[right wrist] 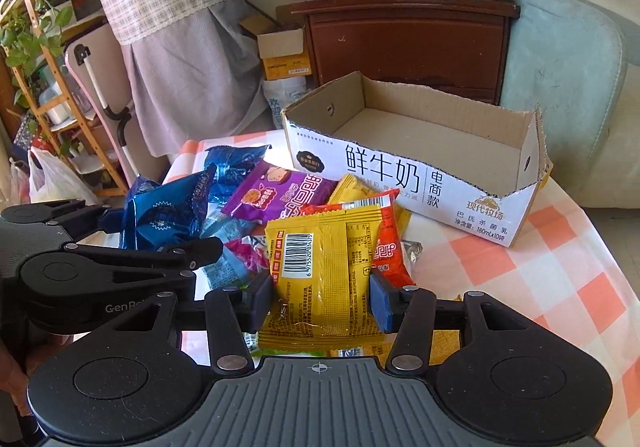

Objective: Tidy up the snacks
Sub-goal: 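Lower both held packets into the cardboard box and open both tools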

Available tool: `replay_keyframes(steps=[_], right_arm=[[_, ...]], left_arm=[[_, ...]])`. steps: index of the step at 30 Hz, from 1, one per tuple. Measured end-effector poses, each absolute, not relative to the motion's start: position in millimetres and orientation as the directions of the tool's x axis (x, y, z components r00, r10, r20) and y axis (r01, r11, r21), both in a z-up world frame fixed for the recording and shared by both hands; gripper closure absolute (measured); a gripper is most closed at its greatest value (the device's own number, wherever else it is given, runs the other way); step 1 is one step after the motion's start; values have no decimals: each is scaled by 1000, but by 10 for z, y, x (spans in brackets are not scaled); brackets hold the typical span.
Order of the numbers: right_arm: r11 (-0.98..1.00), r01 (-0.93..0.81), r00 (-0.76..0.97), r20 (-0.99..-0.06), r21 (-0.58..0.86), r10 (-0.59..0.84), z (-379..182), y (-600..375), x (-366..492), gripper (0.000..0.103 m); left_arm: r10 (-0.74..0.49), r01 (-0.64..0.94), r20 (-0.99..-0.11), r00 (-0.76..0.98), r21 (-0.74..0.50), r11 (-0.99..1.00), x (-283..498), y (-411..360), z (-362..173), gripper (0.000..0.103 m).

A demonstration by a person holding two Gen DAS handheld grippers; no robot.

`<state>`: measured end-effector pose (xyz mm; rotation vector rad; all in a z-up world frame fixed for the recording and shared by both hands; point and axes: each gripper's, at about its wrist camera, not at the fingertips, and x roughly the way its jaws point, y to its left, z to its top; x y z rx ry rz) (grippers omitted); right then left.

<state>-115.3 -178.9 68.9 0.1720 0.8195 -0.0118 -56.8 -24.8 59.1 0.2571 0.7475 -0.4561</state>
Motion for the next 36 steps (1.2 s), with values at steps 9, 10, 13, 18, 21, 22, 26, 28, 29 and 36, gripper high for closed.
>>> replay_keyframes(steps=[9, 10, 13, 18, 21, 22, 26, 28, 29, 36], right_arm=[[969, 162, 723, -691, 188, 13, 793, -2009, -907, 54], [966, 172, 726, -688, 194, 8, 803, -2037, -871, 54], [959, 198, 729, -685, 203, -5, 808, -2092, -783, 54], [951, 238, 731, -681, 198, -41, 809, -2165, -648, 54], [944, 269, 733, -676, 192, -72, 812, -2224, -555, 54], [940, 283, 736, -672, 192, -84, 811, -2256, -523, 54], [908, 348, 735, -670, 233, -109, 779, -2429, -410, 54], [898, 375, 731, -669, 230, -134, 761, -2492, -348, 54], [893, 388, 730, -668, 226, -148, 751, -2520, -322, 54], [859, 452, 711, -679, 241, -183, 655, -2716, -163, 54]], left_arm=[[-324, 456, -680, 658, 16, 890, -142, -436, 702, 36], [-329, 455, -678, 658, 9, 891, -93, -472, 713, 36], [-341, 455, -670, 660, -5, 891, 24, -554, 741, 36], [-350, 449, -658, 667, -20, 893, 241, -695, 768, 35], [-351, 440, -656, 668, -32, 897, 368, -774, 771, 35], [-354, 438, -656, 666, -39, 898, 412, -799, 772, 35], [-376, 443, -651, 660, -68, 894, 570, -892, 784, 35], [-389, 447, -650, 652, -85, 891, 647, -938, 779, 35], [-397, 448, -653, 645, -98, 889, 695, -963, 771, 35], [-434, 468, -654, 619, -136, 873, 900, -1128, 730, 35]])
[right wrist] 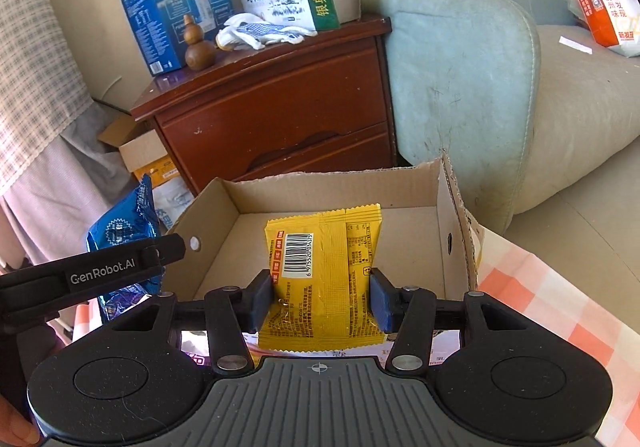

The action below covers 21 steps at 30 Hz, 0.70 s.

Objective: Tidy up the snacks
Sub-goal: 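Lower both held packets into the cardboard box and open both tools, then grasp a second blue foil packet with the left tool while the right tool grasps the red packet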

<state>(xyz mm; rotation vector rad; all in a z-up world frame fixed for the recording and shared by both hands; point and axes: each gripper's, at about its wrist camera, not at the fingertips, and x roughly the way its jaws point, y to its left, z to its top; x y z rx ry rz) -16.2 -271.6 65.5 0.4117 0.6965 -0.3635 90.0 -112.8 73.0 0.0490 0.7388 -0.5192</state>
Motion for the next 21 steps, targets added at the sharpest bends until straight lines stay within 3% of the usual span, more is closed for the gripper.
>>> replay_keyframes(steps=[6, 8, 12, 15, 21], right_arm=[[842, 485, 696, -687, 234, -210, 540, -2808, -20, 52], [829, 510, 688, -688, 229, -233, 502, -2844, 13, 51], [813, 531, 682, -690, 239, -243, 473, -2895, 26, 37], [810, 532, 680, -695, 247, -235, 498, -2918, 5, 29], [830, 498, 689, -697, 254, -200, 598, -2848, -57, 22]], left_arm=[[-442, 476, -660, 607, -143, 868, 1057, -1258, 640, 32], [-441, 478, -665, 602, -142, 867, 1084, -1277, 603, 23], [-437, 471, -665, 605, -144, 870, 1087, -1242, 594, 13], [-443, 465, -658, 609, -156, 871, 1083, -1174, 646, 11], [-428, 446, -650, 628, -150, 883, 1052, -995, 742, 9]])
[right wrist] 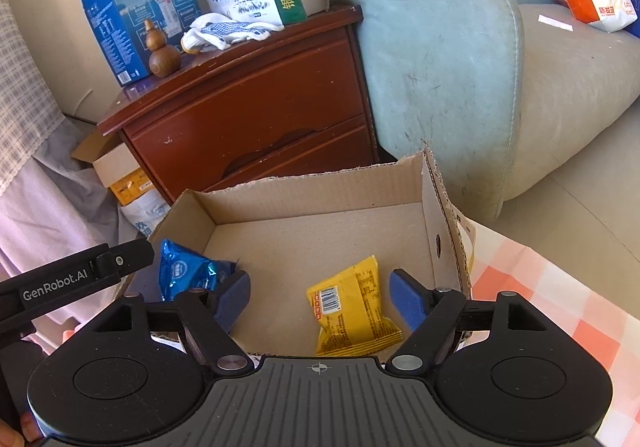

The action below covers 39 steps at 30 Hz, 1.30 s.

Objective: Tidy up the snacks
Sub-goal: 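Grasp a second blue foil packet with the left tool while the right tool grasps the red packet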

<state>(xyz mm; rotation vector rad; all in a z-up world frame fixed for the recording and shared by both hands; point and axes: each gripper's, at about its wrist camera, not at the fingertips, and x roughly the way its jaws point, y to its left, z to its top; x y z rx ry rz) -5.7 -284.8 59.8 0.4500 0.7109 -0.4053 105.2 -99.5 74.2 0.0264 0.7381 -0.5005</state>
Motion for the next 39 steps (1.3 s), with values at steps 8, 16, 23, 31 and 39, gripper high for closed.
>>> replay_keyframes(steps=[8, 16, 23, 31, 39], right_arm=[[872, 430, 687, -711, 233, -149, 644, -2649, -165, 20], [909, 359, 679, -728, 213, -97, 638, -2451, -224, 20], [928, 310, 654, -754, 205, -52, 598, -2332, -285, 20], [954, 250, 600, -800, 165, -19, 487, -2228, -347, 20], [965, 225, 546, -838, 132, -13, 352, -2140, -364, 18]], left_arm=[[-385, 445, -660, 646, -84, 892, 938, -747, 838, 9], [-348, 398, -694, 631, -96, 913, 852, -395, 868, 9], [-308, 380, -704, 640, -58, 923, 779, -124, 862, 8], [-277, 369, -761, 587, -53, 928, 836, 70, 631, 8], [-263, 356, -802, 537, -67, 932, 939, 47, 365, 8]])
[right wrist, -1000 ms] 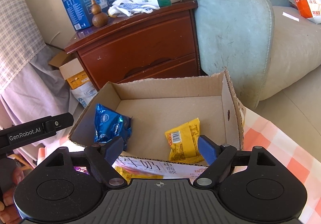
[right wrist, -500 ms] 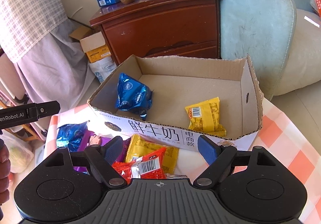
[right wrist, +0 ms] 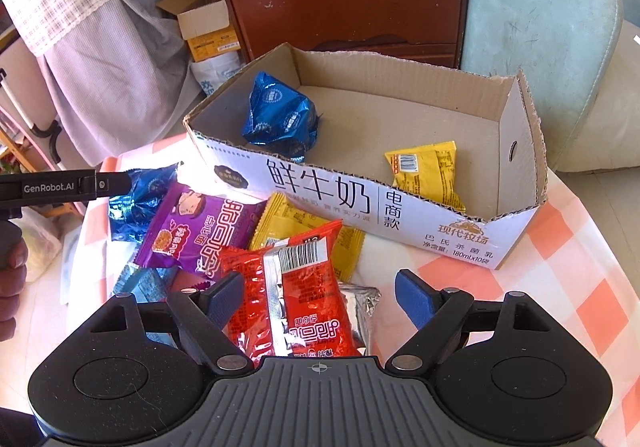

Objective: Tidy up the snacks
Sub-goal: 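Grasp a second blue foil packet with the left tool while the right tool grasps the red packet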

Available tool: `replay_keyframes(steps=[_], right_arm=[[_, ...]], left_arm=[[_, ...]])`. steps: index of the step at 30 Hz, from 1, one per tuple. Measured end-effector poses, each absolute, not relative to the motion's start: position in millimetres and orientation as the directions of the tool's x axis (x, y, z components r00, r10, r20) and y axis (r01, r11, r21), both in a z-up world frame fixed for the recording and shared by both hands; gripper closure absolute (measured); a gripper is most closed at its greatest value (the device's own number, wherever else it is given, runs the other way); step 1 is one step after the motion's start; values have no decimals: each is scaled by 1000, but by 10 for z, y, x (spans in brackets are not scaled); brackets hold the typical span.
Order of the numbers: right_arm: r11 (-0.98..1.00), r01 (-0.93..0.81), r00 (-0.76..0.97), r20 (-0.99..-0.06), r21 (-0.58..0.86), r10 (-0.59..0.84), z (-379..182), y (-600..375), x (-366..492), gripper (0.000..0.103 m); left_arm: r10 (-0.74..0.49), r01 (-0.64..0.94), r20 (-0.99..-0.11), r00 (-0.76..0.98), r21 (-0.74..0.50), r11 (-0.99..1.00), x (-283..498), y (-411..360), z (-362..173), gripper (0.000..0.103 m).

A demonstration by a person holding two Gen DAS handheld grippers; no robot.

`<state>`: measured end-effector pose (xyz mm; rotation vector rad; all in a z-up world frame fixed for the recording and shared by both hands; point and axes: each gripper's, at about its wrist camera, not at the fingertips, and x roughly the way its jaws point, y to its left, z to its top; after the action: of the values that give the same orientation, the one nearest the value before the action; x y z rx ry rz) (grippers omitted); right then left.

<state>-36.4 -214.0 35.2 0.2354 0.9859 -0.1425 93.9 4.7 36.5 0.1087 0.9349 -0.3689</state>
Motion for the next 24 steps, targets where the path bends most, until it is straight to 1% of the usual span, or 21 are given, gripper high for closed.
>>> replay_keyframes(steps=[5, 16, 21, 24], right_arm=[[972, 205, 519, -855, 113, -10, 272, -2045, -336, 15], [979, 196, 463, -885, 56, -42, 84, -1842, -244, 14], [975, 217, 446, -892, 37, -66, 36, -1829, -210, 14], [973, 228, 441, -895, 38, -69, 26, -1831, -191, 14]], left_arm=[[-251, 353, -808, 533, -57, 934, 979, -26, 260, 8], [-200, 348, -829, 522, -7, 937, 1060, -193, 10, 8], [-183, 327, -837, 516, -5, 945, 1108, -191, -83, 8], [-191, 314, -841, 507, -26, 949, 1142, -153, -109, 8]])
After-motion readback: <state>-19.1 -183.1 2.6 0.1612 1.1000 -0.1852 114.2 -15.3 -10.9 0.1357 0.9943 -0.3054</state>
